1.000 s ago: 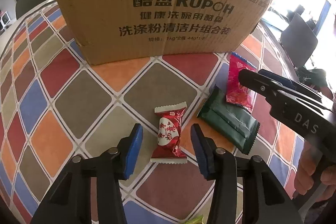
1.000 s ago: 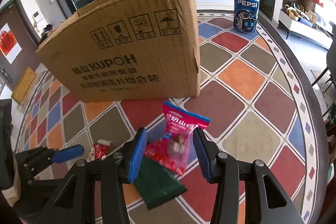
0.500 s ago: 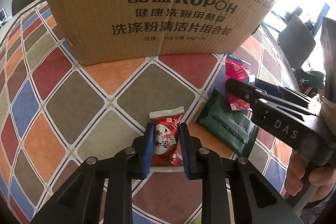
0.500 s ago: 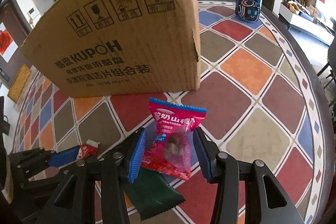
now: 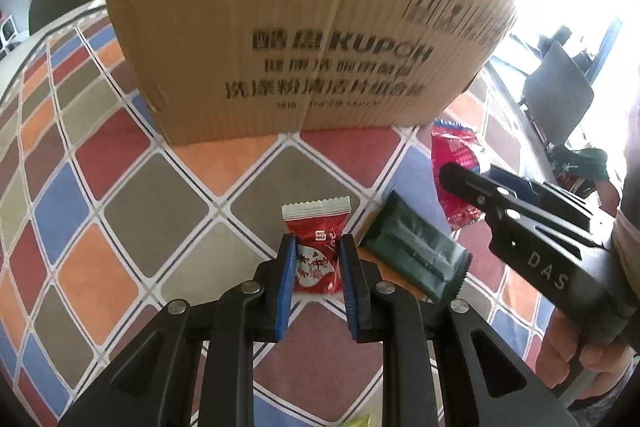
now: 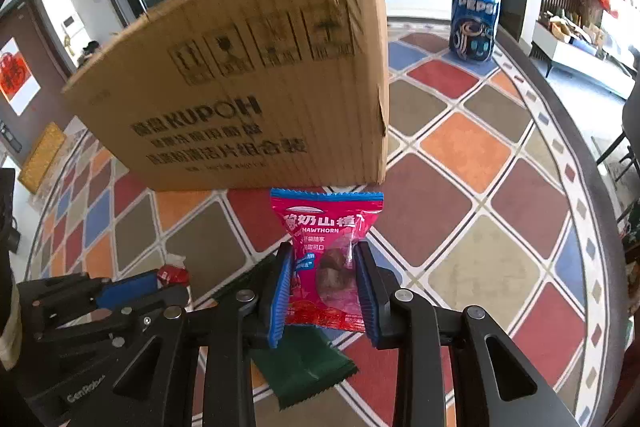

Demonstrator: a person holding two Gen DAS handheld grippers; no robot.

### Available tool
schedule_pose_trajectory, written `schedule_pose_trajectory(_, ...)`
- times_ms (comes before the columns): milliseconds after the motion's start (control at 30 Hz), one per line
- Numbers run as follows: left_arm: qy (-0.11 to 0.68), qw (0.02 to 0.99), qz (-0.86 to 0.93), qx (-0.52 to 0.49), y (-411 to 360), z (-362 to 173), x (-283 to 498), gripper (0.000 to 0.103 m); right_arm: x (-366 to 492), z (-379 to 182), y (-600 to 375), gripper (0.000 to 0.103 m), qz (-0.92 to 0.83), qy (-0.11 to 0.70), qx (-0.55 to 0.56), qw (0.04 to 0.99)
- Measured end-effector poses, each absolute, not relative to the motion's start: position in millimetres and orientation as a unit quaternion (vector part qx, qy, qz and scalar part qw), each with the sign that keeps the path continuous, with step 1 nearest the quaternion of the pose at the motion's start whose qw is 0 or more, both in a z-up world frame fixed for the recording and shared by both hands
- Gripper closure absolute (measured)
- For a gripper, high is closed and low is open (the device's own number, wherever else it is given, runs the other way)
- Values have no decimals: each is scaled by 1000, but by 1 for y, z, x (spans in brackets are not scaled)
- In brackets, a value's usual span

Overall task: Organize snacks
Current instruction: 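Grasp a red wrapped candy with the left tool while the right tool grasps the pink HAWTHORN packet, then lift both tools and carry the candy and pink packet over the box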

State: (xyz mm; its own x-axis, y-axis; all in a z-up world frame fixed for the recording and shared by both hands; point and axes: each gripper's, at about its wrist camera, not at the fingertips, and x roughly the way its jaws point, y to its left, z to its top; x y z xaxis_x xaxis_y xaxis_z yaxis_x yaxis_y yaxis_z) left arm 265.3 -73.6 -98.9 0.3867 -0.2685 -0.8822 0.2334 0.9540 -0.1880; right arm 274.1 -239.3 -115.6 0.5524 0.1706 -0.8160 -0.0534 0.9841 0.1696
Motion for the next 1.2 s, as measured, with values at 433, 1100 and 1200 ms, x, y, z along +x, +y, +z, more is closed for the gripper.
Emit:
schedule_pose_trajectory(433, 510, 845, -158, -25, -66, -76, 251, 87, 253, -84, -232, 72, 80, 435, 60, 895)
schedule_pose_trajectory(1100, 545, 828, -131, 1, -89, -122, 286, 81, 252, -103, -228, 72, 77, 451, 45, 888)
schedule_pose_trajectory(1200, 537, 833, -133, 0, -85, -119, 284, 82, 253, -103, -226, 72, 79, 451, 45, 888)
